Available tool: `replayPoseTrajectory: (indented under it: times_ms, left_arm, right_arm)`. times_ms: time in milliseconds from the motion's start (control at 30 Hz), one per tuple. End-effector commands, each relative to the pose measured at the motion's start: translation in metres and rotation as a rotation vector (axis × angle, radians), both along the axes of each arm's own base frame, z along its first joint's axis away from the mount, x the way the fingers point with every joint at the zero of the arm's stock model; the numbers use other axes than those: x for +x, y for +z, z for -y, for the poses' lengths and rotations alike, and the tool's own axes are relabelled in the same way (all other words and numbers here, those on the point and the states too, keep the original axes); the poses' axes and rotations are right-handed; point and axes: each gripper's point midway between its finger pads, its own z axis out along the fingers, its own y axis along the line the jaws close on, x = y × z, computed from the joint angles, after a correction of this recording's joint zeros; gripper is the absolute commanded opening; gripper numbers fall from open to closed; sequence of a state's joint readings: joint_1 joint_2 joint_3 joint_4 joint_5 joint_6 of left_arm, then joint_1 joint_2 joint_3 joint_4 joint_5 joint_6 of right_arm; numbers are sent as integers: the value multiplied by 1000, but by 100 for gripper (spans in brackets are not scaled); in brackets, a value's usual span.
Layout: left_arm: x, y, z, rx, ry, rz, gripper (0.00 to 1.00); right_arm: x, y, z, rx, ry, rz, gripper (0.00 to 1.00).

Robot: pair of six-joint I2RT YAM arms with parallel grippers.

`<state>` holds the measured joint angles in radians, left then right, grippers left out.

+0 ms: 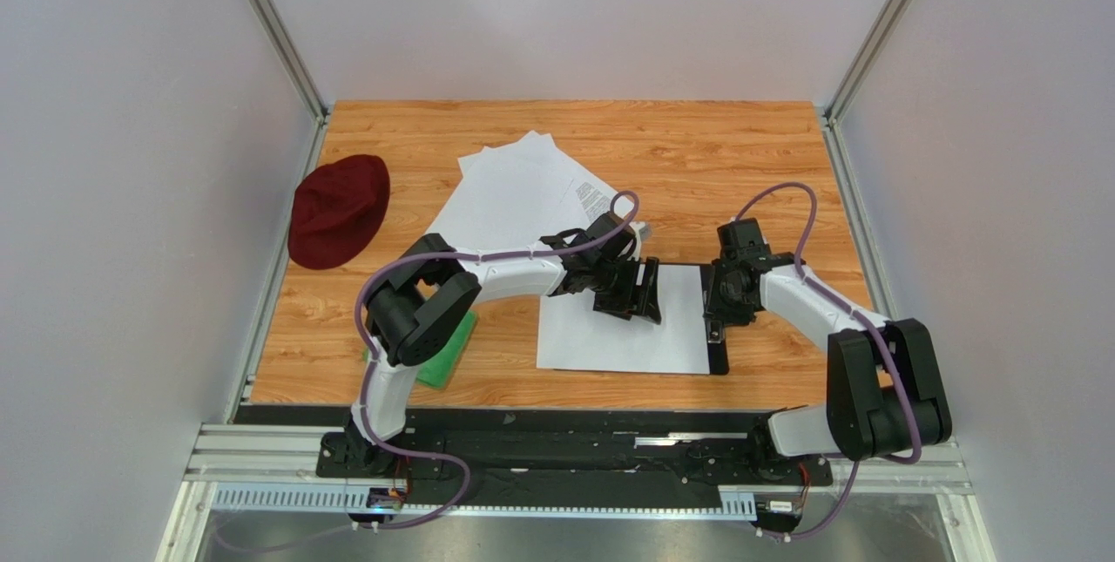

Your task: Put the files into the folder

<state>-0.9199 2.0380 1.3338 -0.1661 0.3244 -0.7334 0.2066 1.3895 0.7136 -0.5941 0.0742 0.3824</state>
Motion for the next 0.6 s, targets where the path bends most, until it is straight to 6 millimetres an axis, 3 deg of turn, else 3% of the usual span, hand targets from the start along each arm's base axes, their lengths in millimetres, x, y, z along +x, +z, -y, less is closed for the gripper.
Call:
replayPoseTrajectory:
  times_ms: [0,233,300,567]
  left_arm:
    - [-13,-42,-32,146,-3,-60,74]
    - [-14,-48,-33,153,-2,-69,74]
    - [-13,-49,-32,152,-1,-67,74]
    - [-15,-51,-28,139,-8,-88,74]
  right_arm:
    - [20,16,-48,253,79,134,0]
    - [18,28,-60,420,77,210,0]
    - [18,26,-54,426,53,220,0]
    - [12,27,-64,531,52,236,0]
